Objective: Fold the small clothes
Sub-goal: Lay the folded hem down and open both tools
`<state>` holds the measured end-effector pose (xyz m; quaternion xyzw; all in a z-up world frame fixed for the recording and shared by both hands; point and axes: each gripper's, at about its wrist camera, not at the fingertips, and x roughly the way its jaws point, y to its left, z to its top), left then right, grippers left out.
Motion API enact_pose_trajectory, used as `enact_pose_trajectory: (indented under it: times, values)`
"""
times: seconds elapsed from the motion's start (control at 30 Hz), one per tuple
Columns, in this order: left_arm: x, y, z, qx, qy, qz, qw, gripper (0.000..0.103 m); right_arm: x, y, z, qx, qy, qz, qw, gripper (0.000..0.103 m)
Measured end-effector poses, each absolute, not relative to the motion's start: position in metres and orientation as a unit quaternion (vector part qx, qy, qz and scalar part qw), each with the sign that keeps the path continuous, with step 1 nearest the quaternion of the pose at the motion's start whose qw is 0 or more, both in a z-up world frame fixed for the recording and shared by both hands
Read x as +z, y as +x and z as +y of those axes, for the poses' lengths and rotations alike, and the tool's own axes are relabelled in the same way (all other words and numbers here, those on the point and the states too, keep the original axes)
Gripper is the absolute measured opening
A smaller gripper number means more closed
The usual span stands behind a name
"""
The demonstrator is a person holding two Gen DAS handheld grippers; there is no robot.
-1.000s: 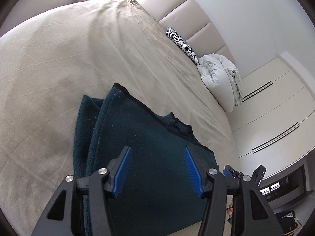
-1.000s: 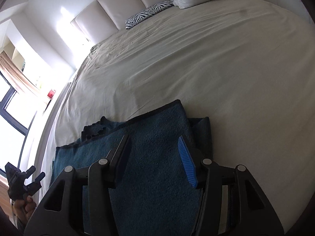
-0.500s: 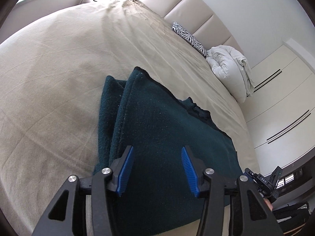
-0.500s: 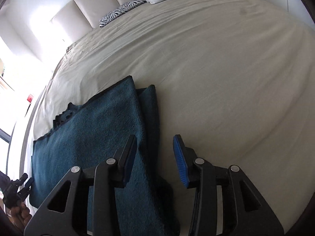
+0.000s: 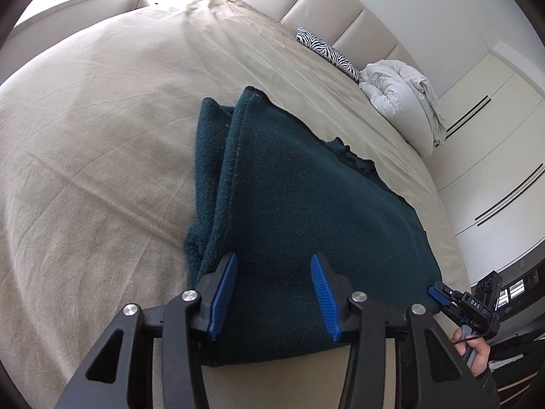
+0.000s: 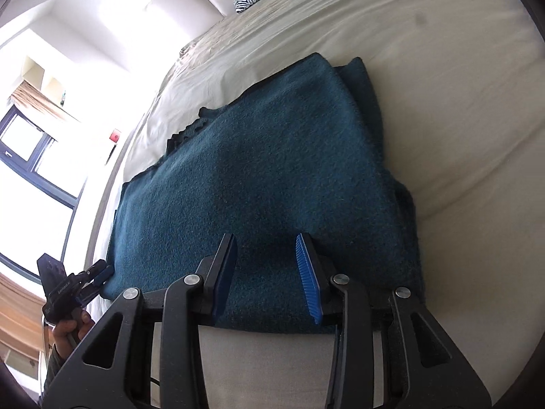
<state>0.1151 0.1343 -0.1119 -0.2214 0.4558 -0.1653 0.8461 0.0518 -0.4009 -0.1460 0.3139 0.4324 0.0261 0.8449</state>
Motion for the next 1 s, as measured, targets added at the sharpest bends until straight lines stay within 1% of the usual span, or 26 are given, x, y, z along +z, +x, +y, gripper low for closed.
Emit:
enact_pose_trajectory:
  times: [0.13,0.2,0.33,0.43,0.5,0.6,0.7,0.83,1.0]
  values:
    - [-0.112,0.103,0.141,-0.164,-0.213,0.455,0.849,0.049,-0.141,0.035,-0.425,-0.028,0.329,0.422,0.845,0.034]
    - [-0.111,0.097,0.139,-0.161,-0.206,0.456,0.851,0.049,-0.129,0.029,-0.426,-0.036,0.320,0.413,0.852,0.036]
    - [-0.106,0.088,0.132,-0.151,-0.189,0.457,0.856,0.050,-0.105,0.034,-0.394,0.017,0.322,0.398,0.859,0.037]
    - [-0.098,0.084,0.122,-0.153,-0.175,0.451,0.862,0.059,-0.100,0.054,-0.351,0.083,0.324,0.405,0.851,0.037]
    - [-0.095,0.085,0.115,-0.154,-0.161,0.448,0.866,0.062,-0.107,0.069,-0.323,0.122,0.337,0.420,0.834,0.037]
    - [-0.107,0.089,0.118,-0.145,-0.165,0.461,0.860,0.061,-0.132,0.085,-0.289,0.158,0.343,0.457,0.805,0.038]
    - [-0.115,0.088,0.127,-0.148,-0.181,0.464,0.855,0.055,-0.158,0.088,-0.277,0.151,0.342,0.484,0.791,0.037]
    - [-0.119,0.078,0.130,-0.157,-0.173,0.459,0.857,0.054,-0.167,0.076,-0.305,0.145,0.385,0.459,0.787,0.034]
    - [-0.117,0.069,0.128,-0.159,-0.162,0.456,0.860,0.054,-0.165,0.050,-0.360,0.079,0.408,0.429,0.802,0.033]
